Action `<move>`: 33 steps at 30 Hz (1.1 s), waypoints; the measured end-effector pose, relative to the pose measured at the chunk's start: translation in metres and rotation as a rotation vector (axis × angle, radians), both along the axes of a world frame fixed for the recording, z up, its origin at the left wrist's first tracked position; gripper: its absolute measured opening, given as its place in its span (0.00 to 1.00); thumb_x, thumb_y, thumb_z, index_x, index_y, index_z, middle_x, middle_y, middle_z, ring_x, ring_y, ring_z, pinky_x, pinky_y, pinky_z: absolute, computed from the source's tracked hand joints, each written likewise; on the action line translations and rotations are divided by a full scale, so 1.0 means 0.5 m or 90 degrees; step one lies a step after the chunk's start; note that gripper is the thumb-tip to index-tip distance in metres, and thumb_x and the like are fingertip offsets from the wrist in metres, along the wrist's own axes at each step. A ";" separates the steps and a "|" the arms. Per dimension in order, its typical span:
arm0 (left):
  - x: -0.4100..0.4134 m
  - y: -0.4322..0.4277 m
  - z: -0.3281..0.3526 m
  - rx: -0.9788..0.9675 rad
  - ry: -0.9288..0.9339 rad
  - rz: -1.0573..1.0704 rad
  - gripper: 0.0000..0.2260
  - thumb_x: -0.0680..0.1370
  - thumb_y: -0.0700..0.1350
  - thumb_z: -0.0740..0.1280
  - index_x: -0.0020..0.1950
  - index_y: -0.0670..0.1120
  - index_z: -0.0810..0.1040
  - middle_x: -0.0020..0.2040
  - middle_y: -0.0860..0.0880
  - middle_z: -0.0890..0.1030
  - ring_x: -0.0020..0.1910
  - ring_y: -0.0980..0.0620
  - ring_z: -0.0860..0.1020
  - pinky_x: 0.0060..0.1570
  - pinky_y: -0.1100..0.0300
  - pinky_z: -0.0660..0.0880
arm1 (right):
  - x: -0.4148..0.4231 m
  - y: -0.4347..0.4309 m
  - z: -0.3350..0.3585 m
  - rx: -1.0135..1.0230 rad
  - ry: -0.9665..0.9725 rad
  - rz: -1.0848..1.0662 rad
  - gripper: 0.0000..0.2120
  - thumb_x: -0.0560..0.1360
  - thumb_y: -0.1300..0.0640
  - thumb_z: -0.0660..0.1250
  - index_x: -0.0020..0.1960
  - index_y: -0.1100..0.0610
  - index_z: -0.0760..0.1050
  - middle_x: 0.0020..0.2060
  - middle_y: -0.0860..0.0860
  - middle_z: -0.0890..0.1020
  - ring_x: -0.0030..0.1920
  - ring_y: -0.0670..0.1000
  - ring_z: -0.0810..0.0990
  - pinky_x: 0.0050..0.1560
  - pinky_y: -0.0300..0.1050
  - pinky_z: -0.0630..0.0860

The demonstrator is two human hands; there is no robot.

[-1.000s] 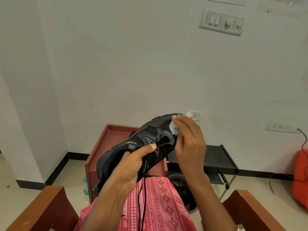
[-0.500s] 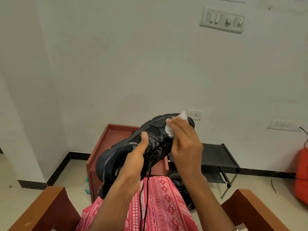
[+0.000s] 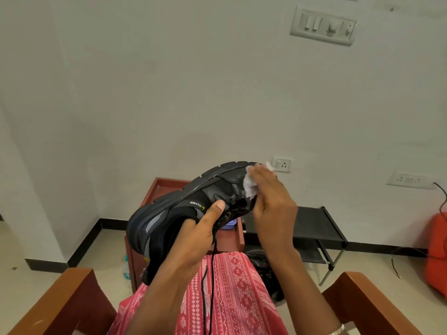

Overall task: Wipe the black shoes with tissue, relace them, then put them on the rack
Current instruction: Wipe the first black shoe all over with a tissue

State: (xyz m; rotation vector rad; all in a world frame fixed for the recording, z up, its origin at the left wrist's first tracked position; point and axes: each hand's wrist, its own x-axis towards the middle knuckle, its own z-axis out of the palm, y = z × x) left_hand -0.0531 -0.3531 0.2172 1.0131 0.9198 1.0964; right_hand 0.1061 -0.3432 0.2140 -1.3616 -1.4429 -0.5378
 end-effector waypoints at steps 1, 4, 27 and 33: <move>0.002 -0.003 0.001 0.005 0.005 -0.007 0.08 0.77 0.53 0.71 0.42 0.52 0.86 0.45 0.54 0.87 0.52 0.53 0.84 0.58 0.52 0.78 | 0.009 0.004 0.003 -0.002 0.060 -0.025 0.26 0.74 0.75 0.65 0.67 0.56 0.78 0.64 0.52 0.80 0.68 0.49 0.76 0.66 0.53 0.76; 0.005 -0.007 -0.002 0.015 0.026 0.001 0.08 0.77 0.53 0.71 0.48 0.50 0.86 0.46 0.54 0.87 0.52 0.53 0.84 0.54 0.55 0.80 | -0.007 -0.005 0.001 -0.015 0.090 -0.035 0.26 0.73 0.75 0.65 0.67 0.57 0.78 0.64 0.52 0.81 0.67 0.51 0.78 0.65 0.55 0.77; -0.015 -0.006 -0.006 0.035 0.236 0.040 0.08 0.78 0.56 0.69 0.46 0.53 0.82 0.48 0.53 0.83 0.49 0.56 0.78 0.53 0.60 0.71 | -0.063 -0.018 0.005 -0.068 -0.035 0.147 0.21 0.77 0.68 0.63 0.68 0.57 0.77 0.66 0.51 0.80 0.69 0.47 0.76 0.70 0.47 0.72; -0.006 -0.001 -0.016 0.041 0.208 0.059 0.16 0.77 0.53 0.71 0.61 0.47 0.82 0.55 0.54 0.81 0.59 0.54 0.76 0.61 0.60 0.69 | 0.019 0.009 -0.004 -0.080 0.194 0.025 0.16 0.81 0.64 0.63 0.66 0.55 0.80 0.61 0.49 0.83 0.62 0.45 0.80 0.64 0.50 0.77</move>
